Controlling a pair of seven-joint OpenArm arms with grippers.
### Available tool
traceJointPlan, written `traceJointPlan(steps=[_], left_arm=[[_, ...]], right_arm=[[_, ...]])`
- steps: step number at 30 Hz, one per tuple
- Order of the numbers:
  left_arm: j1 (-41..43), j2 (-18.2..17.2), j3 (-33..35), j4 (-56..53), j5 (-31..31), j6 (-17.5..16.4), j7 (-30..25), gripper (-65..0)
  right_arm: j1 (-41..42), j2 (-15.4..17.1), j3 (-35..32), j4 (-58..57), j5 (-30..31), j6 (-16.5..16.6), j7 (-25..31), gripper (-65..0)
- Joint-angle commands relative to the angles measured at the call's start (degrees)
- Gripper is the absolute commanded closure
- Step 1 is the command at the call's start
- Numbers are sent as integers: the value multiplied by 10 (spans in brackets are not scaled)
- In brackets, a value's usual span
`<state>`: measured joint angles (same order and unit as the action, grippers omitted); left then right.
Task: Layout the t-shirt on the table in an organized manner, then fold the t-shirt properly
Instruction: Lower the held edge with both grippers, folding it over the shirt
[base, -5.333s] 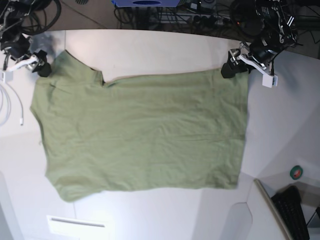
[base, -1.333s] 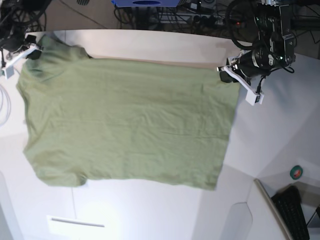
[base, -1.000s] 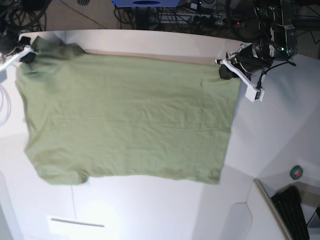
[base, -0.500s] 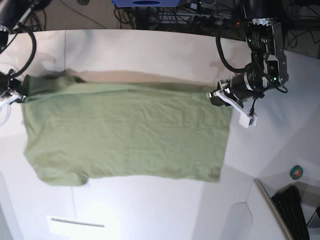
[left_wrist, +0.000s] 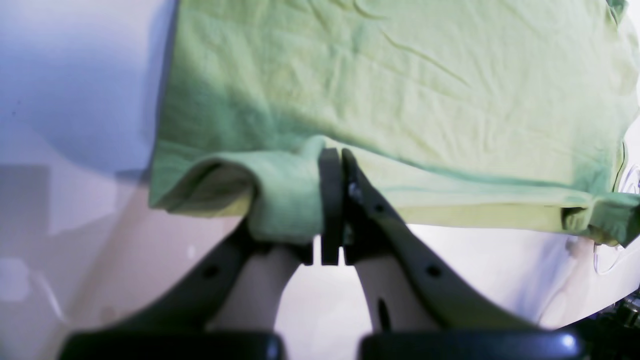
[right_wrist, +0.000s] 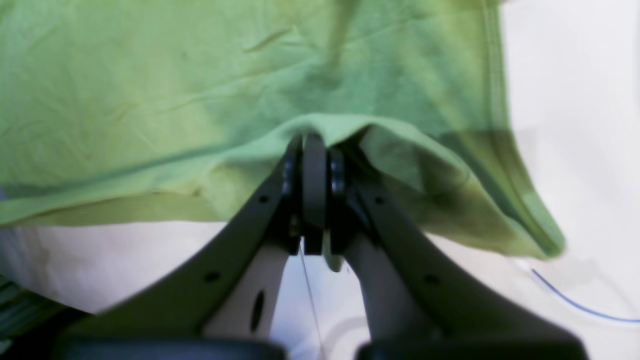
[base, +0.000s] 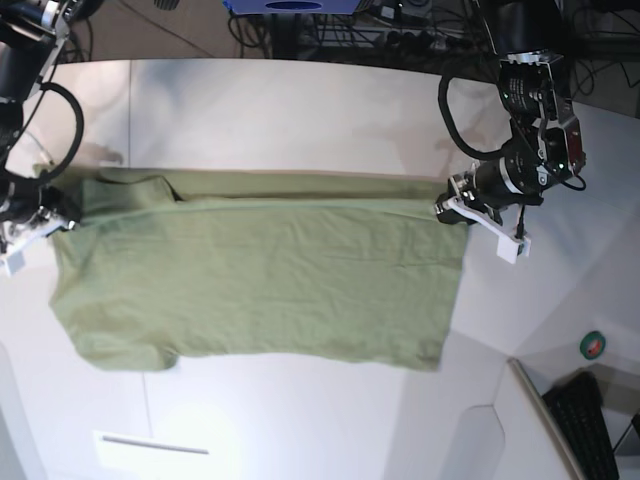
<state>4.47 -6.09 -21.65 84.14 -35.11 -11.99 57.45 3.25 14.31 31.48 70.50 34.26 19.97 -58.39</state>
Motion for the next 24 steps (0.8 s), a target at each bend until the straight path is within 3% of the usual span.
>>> traceJointPlan(steps=[1, 7, 10, 24], left_arm=[[-7, -5, 1, 8, -5, -4, -7, 0], [-24, -6, -4, 4, -3, -4, -7, 0], [-42, -6, -4, -10, -3, -4, -7, 0], [-53, -6, -5, -24, -3, -3, -11, 0]], right_arm=[[15, 13, 1, 2, 7, 1, 9, 0], [30, 14, 0, -7, 7, 0, 20, 0], [35, 15, -1, -8, 7, -20, 20, 0], [59, 13, -2, -8, 7, -20, 19, 0]])
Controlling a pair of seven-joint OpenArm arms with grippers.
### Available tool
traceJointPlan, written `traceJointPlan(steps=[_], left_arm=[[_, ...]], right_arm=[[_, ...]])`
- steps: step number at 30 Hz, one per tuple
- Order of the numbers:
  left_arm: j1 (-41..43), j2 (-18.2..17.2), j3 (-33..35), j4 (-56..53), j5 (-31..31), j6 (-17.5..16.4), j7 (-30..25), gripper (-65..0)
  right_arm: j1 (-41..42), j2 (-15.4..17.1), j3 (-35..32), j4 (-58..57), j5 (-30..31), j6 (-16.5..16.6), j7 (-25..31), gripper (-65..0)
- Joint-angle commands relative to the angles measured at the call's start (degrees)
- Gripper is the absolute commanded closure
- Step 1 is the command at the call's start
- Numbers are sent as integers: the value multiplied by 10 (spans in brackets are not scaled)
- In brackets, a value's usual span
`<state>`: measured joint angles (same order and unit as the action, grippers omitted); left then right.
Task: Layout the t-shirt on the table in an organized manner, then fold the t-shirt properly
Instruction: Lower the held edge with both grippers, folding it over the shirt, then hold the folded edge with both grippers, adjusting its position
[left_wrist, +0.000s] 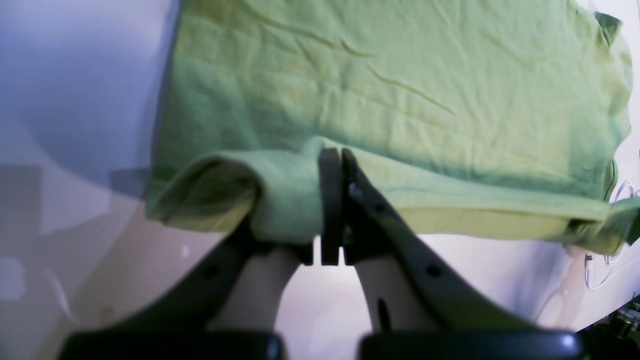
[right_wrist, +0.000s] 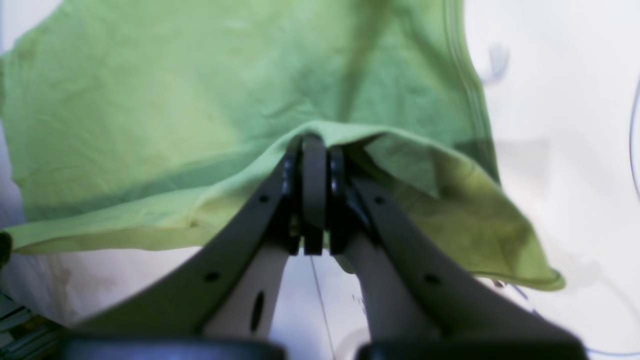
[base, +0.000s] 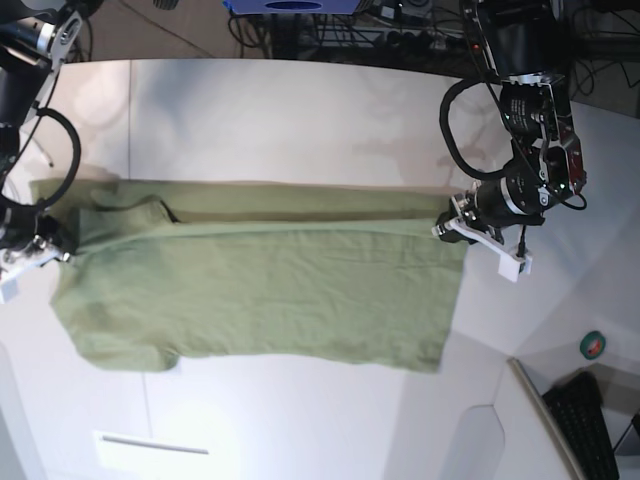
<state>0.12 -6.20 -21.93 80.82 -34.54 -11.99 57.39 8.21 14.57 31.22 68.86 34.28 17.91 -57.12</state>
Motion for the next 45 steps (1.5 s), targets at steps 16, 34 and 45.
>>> traceJointPlan(steps=[16, 34, 45], left_arm=[[-33, -5, -4, -16, -8, -3, -36, 0], [-61, -5, -5, -60, -8, -3, -54, 0], [-64, -5, -5, -60, -8, 39, -55, 0]], right_arm=[[32, 13, -40, -38, 7, 2, 27, 0], [33, 20, -67, -40, 8, -2, 58, 0], [39, 19, -71, -40, 8, -2, 58, 0]])
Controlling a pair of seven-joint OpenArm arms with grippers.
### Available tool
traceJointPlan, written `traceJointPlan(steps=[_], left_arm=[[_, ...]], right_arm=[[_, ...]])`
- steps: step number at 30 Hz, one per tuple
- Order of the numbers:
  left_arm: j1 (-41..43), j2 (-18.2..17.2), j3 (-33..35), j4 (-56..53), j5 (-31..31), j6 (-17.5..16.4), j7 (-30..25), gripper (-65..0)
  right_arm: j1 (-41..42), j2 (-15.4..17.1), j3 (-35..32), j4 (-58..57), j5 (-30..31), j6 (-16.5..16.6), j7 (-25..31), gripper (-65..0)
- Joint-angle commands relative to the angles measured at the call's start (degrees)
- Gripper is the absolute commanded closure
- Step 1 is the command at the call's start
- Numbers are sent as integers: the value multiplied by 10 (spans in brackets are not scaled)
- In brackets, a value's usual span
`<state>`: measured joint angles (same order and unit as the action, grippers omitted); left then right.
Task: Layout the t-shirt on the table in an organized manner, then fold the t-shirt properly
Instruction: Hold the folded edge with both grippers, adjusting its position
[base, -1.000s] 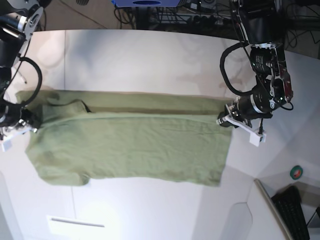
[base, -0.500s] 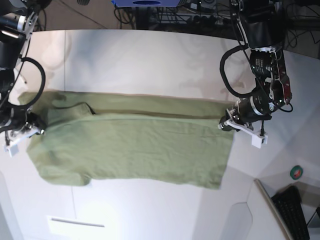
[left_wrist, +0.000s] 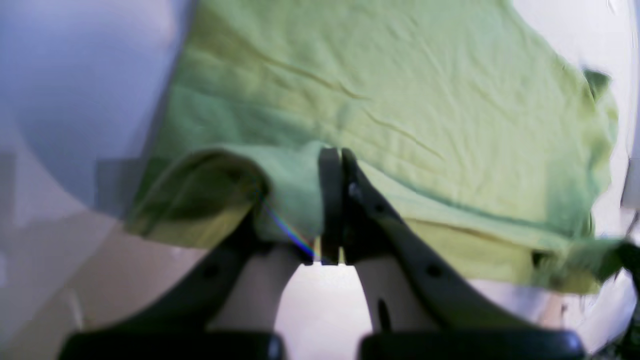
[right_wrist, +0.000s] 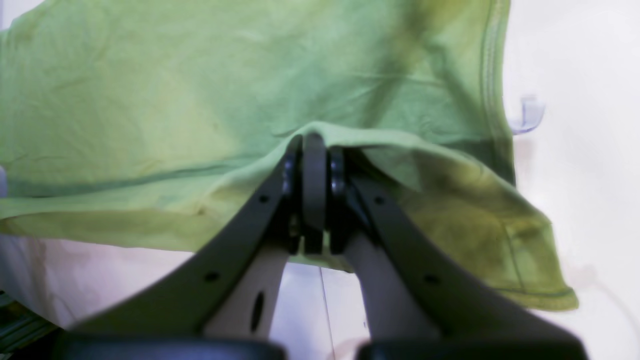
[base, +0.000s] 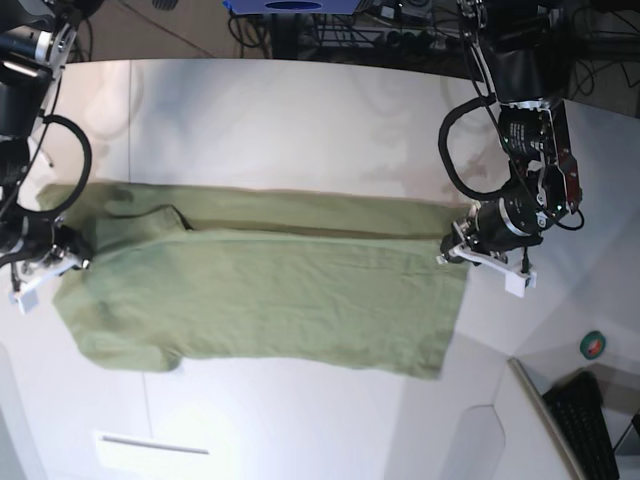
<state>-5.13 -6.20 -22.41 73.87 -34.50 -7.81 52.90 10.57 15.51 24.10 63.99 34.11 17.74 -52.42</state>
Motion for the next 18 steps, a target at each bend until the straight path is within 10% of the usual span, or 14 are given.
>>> traceJointPlan(steps=[1, 18], left_arm=[[-12, -5, 0, 9, -8, 1, -10, 0], [-12, -5, 0, 5, -8, 3, -28, 0]], right_arm=[[16, 10, 0, 8, 9, 0, 11, 0], [19, 9, 0, 8, 9, 1, 11, 0]])
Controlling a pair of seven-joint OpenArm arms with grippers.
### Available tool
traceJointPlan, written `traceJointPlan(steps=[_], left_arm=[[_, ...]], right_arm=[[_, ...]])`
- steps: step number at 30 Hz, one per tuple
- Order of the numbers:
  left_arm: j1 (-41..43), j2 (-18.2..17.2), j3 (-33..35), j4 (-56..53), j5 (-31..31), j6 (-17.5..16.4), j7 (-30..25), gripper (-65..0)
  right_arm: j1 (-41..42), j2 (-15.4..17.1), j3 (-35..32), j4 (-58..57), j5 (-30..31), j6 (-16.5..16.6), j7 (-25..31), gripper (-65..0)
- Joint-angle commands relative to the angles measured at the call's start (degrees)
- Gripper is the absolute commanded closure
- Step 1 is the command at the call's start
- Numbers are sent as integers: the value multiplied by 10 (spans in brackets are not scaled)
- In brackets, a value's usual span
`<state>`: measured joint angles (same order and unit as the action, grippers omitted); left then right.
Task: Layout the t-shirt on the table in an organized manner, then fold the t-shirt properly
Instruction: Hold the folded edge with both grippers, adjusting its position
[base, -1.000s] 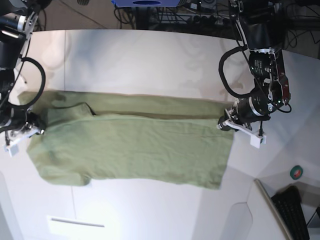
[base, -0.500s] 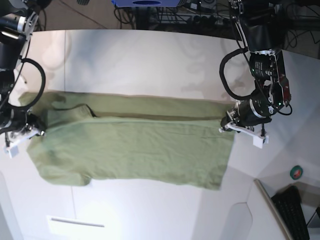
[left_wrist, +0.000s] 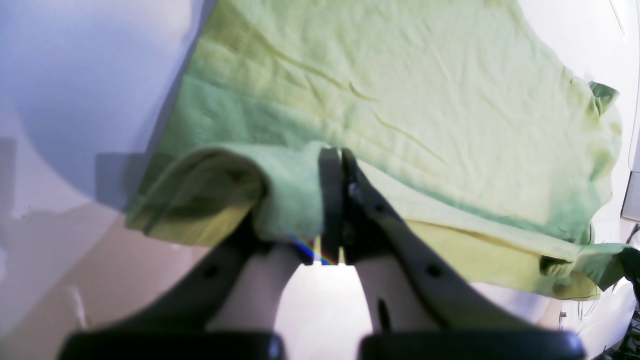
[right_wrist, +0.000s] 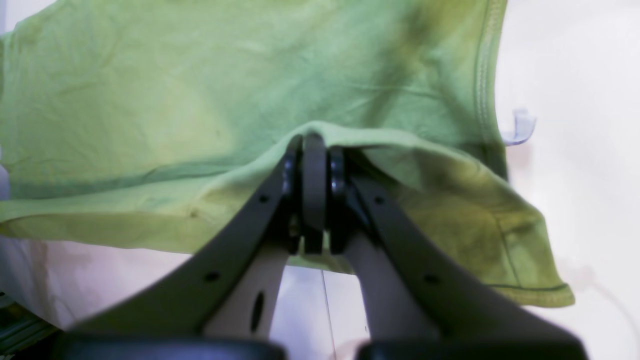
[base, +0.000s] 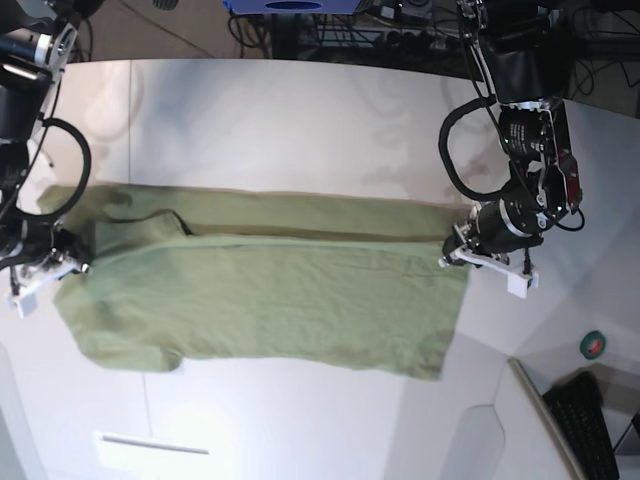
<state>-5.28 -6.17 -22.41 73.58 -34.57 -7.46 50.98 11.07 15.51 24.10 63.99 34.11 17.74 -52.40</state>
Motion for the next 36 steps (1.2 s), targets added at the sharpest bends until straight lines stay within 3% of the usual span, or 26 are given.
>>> traceJointPlan(steps=[1, 25, 26, 31, 33, 36], left_arm=[[-11, -6, 0, -2, -7, -1, -14, 0], [-22, -6, 0, -36, -7, -1, -18, 0], [-22, -6, -1, -36, -7, -1, -19, 0], [-23, -2, -51, -36, -8, -1, -19, -262], [-25, -1, -89, -35, -11, -1, -19, -326], [-25, -4, -124, -17, -13, -2, -19, -352]], right_arm=[[14, 9, 0, 8, 9, 1, 11, 0], [22, 9, 1, -31, 9, 1, 11, 0], [22, 9, 1, -30, 9, 1, 11, -41], [21, 11, 4, -26, 14, 3, 11, -302], [16, 11, 5, -5, 14, 4, 11, -338], [-11, 6, 22, 67, 15, 4, 12, -338]])
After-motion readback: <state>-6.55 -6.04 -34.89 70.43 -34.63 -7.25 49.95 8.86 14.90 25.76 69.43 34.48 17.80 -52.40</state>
